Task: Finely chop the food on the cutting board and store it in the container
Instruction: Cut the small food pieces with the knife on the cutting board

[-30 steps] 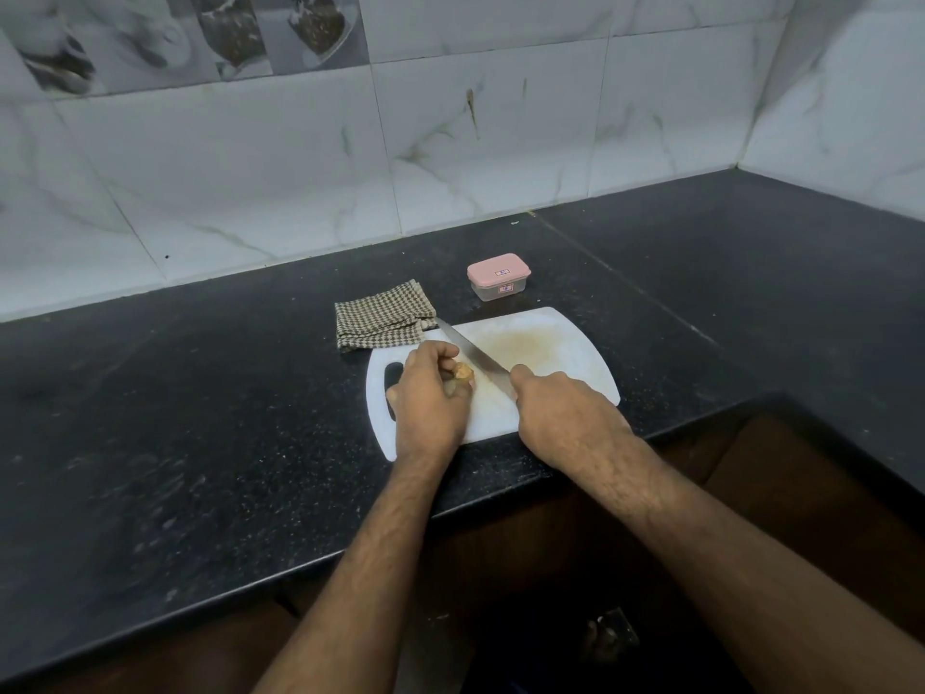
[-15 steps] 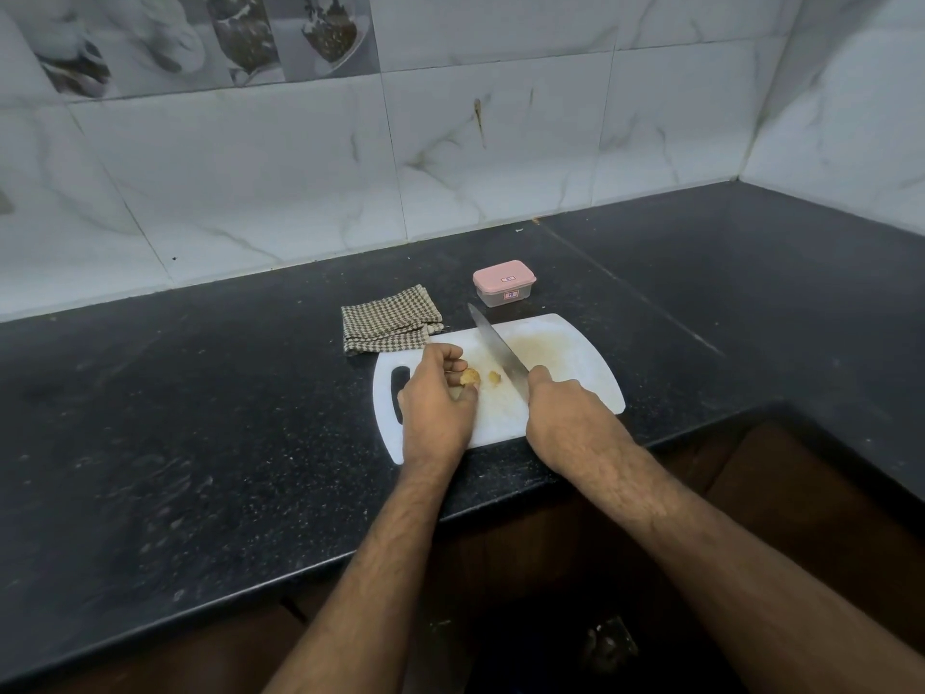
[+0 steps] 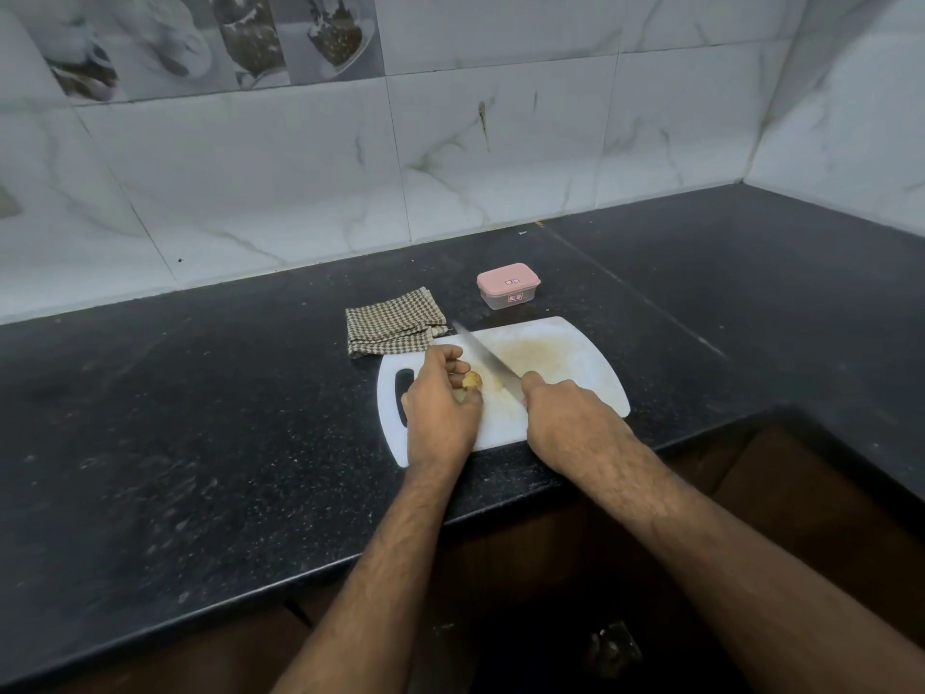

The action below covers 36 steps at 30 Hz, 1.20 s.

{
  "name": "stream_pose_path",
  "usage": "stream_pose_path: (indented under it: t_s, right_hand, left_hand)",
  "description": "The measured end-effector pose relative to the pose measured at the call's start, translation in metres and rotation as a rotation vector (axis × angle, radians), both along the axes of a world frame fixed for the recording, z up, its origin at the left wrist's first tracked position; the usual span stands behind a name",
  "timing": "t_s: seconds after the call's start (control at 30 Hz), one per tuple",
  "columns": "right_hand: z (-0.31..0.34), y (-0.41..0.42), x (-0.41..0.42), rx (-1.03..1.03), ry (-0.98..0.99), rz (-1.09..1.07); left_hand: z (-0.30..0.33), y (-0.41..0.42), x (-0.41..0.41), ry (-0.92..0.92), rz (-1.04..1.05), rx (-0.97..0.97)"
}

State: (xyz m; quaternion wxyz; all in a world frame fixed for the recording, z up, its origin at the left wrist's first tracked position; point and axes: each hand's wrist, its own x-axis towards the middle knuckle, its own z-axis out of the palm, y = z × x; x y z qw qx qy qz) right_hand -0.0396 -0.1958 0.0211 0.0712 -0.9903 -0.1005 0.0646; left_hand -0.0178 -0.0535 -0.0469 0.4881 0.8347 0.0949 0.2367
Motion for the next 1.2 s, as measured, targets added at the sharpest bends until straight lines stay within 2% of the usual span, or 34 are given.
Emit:
stream_pose_path:
  t_s: [0.13,0.6,0.8,0.97,1.2]
  right_hand:
    - [-0.005,0.005,0.002,0.088,0.023,-0.125]
    - [-0.003,-0.007,0.007,0.035,-0.02,0.017]
    - [-0.001,-0.005,0.011,0.078,0.001,0.0]
    - [0.007,0.002,0.011,0.0,0.045,-0.008]
    - [0.016,-0.01,0.018,-0.007,0.048,-0.104]
  left_hand:
    - [0.0,0.0,0.0,-0.01,-0.016,-0.02]
    - [0.002,0.0,-0.001,0.016,-0.002,0.015]
    - [0.001,0.0,-0.001,0.022,-0.001,0.026]
    - [0.002,-0.001,-0.003,0.023,0.001,0.02]
    - [0.005,-0.001,-0.003,0.037,-0.022,0.019]
